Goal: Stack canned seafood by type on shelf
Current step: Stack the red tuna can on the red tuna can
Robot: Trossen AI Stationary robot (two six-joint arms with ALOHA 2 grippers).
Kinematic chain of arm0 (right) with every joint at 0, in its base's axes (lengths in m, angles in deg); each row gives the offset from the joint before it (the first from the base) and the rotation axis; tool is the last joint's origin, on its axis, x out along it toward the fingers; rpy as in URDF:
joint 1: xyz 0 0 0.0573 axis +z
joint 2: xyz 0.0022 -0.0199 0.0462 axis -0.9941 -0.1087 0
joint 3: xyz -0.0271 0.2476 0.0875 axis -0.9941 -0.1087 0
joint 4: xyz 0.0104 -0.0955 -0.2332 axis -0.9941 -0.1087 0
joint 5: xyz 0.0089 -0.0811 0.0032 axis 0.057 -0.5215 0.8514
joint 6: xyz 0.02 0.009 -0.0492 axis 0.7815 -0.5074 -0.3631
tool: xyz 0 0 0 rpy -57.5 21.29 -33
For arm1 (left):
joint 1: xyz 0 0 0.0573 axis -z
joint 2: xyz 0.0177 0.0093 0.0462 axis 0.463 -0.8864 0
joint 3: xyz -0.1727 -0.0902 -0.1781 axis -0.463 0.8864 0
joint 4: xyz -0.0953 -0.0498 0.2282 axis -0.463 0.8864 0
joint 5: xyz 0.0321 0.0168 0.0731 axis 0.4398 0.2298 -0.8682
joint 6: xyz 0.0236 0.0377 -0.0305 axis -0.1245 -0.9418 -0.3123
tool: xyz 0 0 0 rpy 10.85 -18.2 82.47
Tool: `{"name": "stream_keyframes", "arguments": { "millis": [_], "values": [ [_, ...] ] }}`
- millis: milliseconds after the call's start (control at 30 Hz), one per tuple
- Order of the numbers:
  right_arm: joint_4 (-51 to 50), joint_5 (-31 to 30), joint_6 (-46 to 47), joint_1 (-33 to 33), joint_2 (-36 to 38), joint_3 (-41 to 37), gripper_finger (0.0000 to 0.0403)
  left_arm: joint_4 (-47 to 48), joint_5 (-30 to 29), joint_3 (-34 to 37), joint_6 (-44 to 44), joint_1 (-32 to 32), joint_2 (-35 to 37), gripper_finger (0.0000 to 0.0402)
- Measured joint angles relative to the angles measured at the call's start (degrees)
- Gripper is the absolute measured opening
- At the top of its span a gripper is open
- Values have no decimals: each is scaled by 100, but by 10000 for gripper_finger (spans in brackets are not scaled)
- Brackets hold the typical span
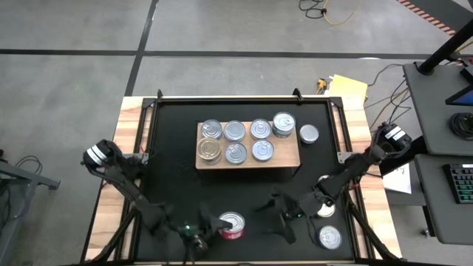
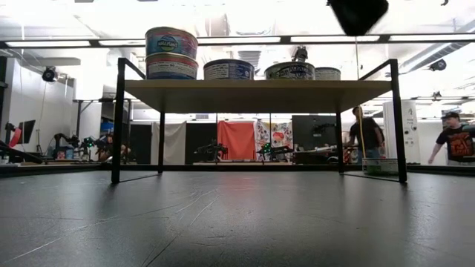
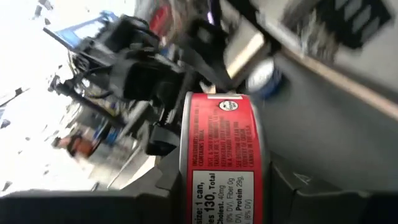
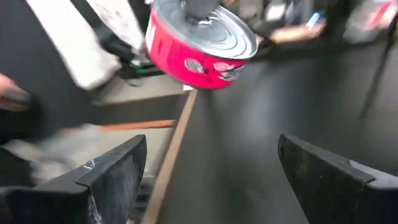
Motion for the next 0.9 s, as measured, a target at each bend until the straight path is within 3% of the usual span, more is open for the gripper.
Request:
{"name": "stream_keyframes", "arguments": {
  "millis": [133, 333, 700, 900],
  "values": [
    [-181, -1002, -1484, 299, -43, 238, 352, -1565, 636, 882, -306, -152, 224, 114],
    [-784, -1993, -2965, 534, -199, 873, 352, -2819, 741, 1529, -527, -278, 132, 114],
    [-2054, -2772, -3882, 433, -1025, 2257, 349, -2980, 712, 1573, -629, -448, 89, 114],
    [-2156, -2829, -3975, 346, -1196, 2511, 315, -2945, 709, 1434, -669, -479, 89, 114]
  ]
}}
